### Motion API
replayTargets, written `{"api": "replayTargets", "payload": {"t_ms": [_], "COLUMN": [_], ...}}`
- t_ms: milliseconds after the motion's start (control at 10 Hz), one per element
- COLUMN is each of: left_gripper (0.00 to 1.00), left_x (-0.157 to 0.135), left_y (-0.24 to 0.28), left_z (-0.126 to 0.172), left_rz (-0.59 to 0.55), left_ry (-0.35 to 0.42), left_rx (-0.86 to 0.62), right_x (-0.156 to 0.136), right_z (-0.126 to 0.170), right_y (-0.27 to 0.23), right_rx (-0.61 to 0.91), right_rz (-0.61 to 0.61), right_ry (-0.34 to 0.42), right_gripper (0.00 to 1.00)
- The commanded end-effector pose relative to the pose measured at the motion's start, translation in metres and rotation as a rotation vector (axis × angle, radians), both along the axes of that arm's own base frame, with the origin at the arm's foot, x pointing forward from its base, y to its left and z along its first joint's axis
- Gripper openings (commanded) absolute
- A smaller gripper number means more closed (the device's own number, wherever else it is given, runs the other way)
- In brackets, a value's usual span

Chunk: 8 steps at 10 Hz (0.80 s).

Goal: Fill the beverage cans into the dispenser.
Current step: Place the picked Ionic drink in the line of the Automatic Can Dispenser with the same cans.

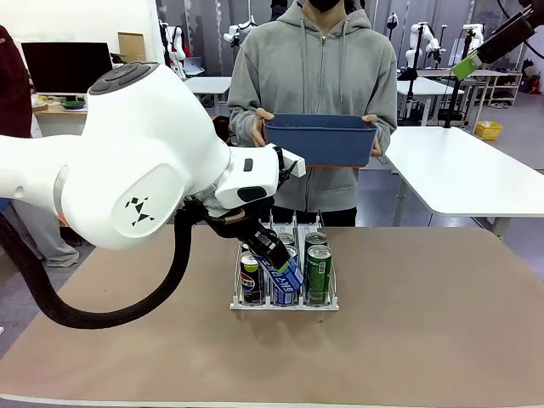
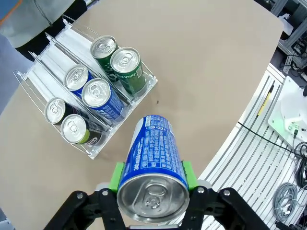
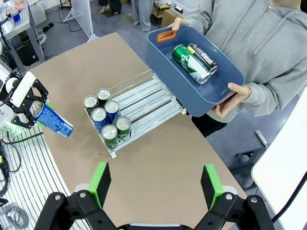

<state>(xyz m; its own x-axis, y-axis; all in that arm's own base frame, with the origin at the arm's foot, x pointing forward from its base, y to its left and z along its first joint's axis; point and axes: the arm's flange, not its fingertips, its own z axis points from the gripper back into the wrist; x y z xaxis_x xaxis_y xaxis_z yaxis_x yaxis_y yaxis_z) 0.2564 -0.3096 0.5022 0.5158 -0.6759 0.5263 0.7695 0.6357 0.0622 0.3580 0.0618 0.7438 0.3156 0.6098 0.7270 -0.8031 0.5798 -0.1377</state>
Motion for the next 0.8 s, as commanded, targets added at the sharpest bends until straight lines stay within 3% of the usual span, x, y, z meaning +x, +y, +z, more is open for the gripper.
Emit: {"api": "replayTargets", "payload": {"t_ms": [0,100,200,700], "left_gripper": [0.57,0.57,0.57,0.57], "left_x": [0.0,0.002,0.009,0.042], "left_y": [-0.001,-0.001,-0.008,-0.021], "left_z": [-0.001,-0.004,-0.013,-0.038], "left_rz": [-0.002,0.14,0.198,0.165], "left_ry": [0.001,-0.046,-0.003,-0.054], "left_rx": [0.002,-0.043,-0.062,0.024], "right_x": [0.0,0.0,0.0,0.0], "right_z": [0.0,0.0,0.0,0.0], "right_y": [0.0,0.0,0.0,0.0], "right_rx": [-0.008,-0.008,-0.008,-0.008], "right_rz": [-0.002,-0.002,-0.002,-0.002], "right_ry": [-0.001,-0.001,-0.001,-0.001], "right_gripper": [1.0,1.0,1.0,1.0]}}
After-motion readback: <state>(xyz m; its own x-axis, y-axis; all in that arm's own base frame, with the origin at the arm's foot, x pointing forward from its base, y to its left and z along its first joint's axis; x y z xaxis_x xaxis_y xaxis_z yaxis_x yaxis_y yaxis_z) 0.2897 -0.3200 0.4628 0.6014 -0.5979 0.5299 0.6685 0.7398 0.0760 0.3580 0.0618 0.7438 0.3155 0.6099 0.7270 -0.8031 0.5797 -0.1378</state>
